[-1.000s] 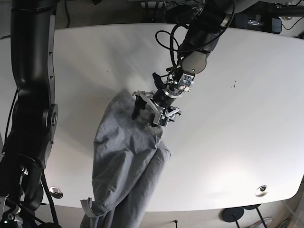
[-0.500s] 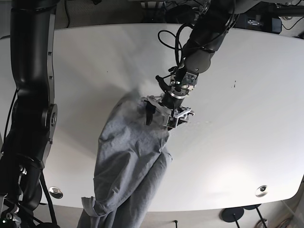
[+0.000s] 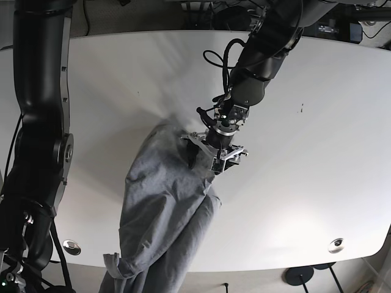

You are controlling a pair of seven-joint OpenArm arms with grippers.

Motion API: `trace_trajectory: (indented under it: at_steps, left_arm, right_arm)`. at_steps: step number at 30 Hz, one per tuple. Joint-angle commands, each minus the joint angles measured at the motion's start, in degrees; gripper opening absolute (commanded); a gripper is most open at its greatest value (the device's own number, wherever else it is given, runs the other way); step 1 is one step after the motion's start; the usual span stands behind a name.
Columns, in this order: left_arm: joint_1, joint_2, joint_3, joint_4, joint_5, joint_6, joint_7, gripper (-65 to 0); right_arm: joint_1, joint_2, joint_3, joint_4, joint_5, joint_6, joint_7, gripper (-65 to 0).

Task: Fold the T-shirt properly
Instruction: 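Lift the grey shirt with the right gripper and grasp it with the left gripper, then hold the grey shirt with both grippers and lay it flat on the table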

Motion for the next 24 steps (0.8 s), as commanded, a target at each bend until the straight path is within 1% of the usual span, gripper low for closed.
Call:
trace_trajectory:
  at_steps: [1,2,3,4,5,6,7,8,9,11,13,14,16,19,21,24]
  left_arm:
    - [-1.50,1.12,0.11,-1.76,-0.94,-2.23,3.16,-47.8]
    - [-2.38,1.21,0.02,-3.16,-0.94,-2.76,3.16,-57.4]
    - [-3.08,1.21,-0.07,-4.13,-0.94,-2.84,3.16,-63.7]
    - [-3.35,1.12,-0.59,-4.04,-1.11,-3.02,2.81,-65.0]
    - [-2.91,1.03,-2.26,-2.20,-1.73,-3.11,2.72,-65.0]
    - [-2.03,-0.90,-6.04,3.25,-3.92,-3.28,3.07,-65.0]
    - [-1.41,-2.22,-7.63,7.12,-5.42,-4.25,3.24,-65.0]
    - [-1.06,-3.36,-7.72,10.64,-6.74,-5.39,4.56,-65.0]
    - [-0.97,-4.42,-7.89,13.80,-8.06,-6.10,7.02,-65.0]
    - [-0.97,-7.14,-7.98,19.96,-10.61,-6.27,11.42,-65.0]
    - [-0.97,-9.78,-9.74,25.50,-12.80,-6.27,13.79,-65.0]
    - [-1.06,-10.92,-11.23,27.87,-13.68,-6.27,15.11,-65.0]
    - [-2.91,-14.17,-16.15,34.11,-14.47,-6.45,20.39,-65.0]
    - [-6.33,-17.60,-20.64,37.54,-14.47,-6.54,23.90,-65.0]
    - [-9.15,-20.42,-22.92,37.89,-14.47,-6.63,24.08,-65.0]
    - [-15.30,-24.99,-24.77,37.63,-14.47,-7.68,24.96,-65.0]
  right_arm:
    - [1.82,0.11,0.52,0.86,0.43,-0.32,2.34,-62.9]
    - [1.64,0.11,1.40,0.95,0.43,-0.32,2.34,-62.9]
    - [1.55,0.11,2.11,0.95,0.43,-0.32,2.34,-62.9]
    - [1.55,0.11,2.63,0.86,0.43,-0.32,2.34,-62.9]
    - [1.55,0.20,2.81,0.86,0.43,-0.32,2.34,-62.9]
    - [1.55,0.90,2.81,0.86,0.43,-0.32,2.34,-62.9]
    - [1.55,1.16,2.81,0.86,0.43,-0.32,2.34,-62.9]
    - [1.55,1.52,2.81,0.78,0.43,-0.32,2.34,-62.9]
    - [1.55,1.78,2.81,0.42,0.43,-0.41,2.52,-62.9]
    - [1.47,2.83,2.81,-0.19,0.34,-0.58,3.57,-62.9]
    - [0.85,3.63,2.81,-2.48,0.34,-0.67,5.68,-62.9]
    - [0.67,4.07,2.81,-4.06,0.34,-0.67,7.09,-62.9]
    - [0.59,4.77,2.55,-10.48,0.34,-0.76,12.10,-62.9]
    - [1.64,4.94,2.55,-18.83,-0.54,-0.76,18.34,-62.9]
    - [2.52,5.12,2.55,-24.02,-4.58,-0.50,23.00,-62.9]
    - [2.64,3.98,2.55,-30.61,-9.06,-0.41,28.45,-62.9]
